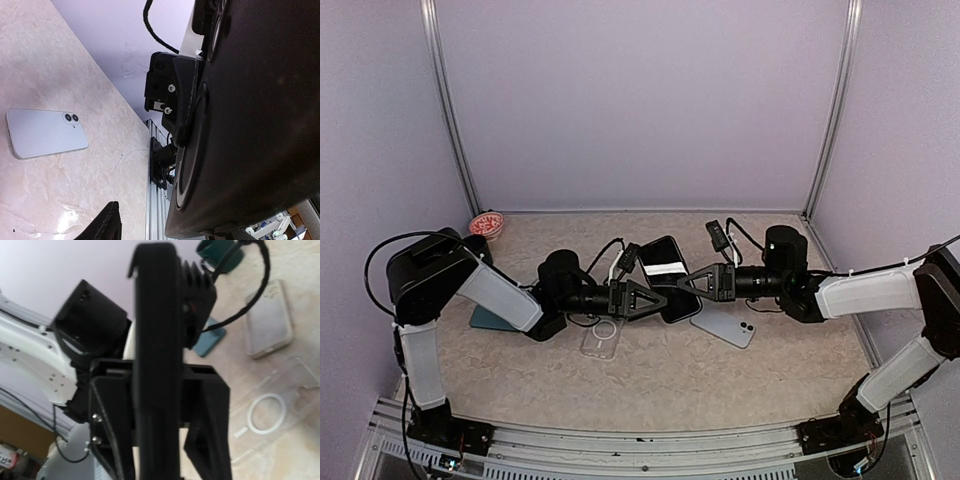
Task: Put the phone into the phone case
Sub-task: Pass from the right arm to the left
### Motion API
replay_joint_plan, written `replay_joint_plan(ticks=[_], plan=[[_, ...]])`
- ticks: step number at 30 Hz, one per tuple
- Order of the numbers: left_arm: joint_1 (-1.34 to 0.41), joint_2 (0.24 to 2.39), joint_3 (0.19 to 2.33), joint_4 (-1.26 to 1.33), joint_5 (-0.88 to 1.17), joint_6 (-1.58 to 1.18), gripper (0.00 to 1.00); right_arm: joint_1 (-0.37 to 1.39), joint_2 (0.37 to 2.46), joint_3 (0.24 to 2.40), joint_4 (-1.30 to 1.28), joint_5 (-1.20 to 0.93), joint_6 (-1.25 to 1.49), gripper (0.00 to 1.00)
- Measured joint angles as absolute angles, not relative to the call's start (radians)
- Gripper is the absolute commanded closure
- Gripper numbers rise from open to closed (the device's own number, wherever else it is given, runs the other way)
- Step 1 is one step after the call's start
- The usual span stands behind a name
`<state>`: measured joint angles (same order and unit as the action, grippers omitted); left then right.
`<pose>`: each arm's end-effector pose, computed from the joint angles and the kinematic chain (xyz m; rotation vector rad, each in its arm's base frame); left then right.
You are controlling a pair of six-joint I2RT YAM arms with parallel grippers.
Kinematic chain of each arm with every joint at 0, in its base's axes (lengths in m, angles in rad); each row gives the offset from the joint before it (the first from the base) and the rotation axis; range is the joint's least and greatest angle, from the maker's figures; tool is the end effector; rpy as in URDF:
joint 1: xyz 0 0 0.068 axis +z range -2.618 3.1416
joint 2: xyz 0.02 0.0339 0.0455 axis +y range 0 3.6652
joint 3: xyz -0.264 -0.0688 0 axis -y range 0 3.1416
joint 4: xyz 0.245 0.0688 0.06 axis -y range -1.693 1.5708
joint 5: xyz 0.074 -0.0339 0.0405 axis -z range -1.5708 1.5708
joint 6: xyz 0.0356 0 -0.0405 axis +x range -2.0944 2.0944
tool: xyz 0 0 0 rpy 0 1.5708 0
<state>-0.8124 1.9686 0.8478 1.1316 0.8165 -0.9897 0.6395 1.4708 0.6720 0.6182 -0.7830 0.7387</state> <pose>0.2434 -0.2946 0.1634 0.6308 1.8811 -1.9288 0.2299 0.2023 0.2247 -0.5628 1.9428 1.6235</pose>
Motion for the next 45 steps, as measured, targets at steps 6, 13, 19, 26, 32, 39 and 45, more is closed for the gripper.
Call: replay_joint_plan(ticks=[6, 13, 19, 26, 32, 39, 45], plan=[[-0.805, 1.968, 0.846, 1.161, 0.831, -0.995, 0.44, 0.642, 1.526, 0.672, 0.733, -0.854, 0.811, 1.00], [-0.767, 1.914, 0.808, 1.161, 0.833, -0.993, 0.38, 0.651, 1.546, 0.672, 0.757, -0.882, 0.828, 1.00], [-0.720, 1.869, 0.786, 1.161, 0.829, -0.991, 0.39, 0.651, 1.546, 0.672, 0.752, -0.880, 0.820, 1.00], [-0.723, 1.870, 0.786, 1.160, 0.830, -0.991, 0.41, 0.653, 1.555, 0.672, 0.752, -0.883, 0.820, 1.00], [-0.726, 1.870, 0.788, 1.160, 0.830, -0.991, 0.49, 0.669, 1.569, 0.672, 0.733, -0.882, 0.803, 1.00], [-0.727, 1.872, 0.791, 1.154, 0.829, -0.990, 0.75, 0.685, 1.605, 0.672, 0.701, -0.879, 0.791, 1.00], [-0.727, 1.877, 0.791, 1.125, 0.818, -0.984, 0.88, 0.690, 1.605, 0.674, 0.690, -0.878, 0.774, 1.00]])
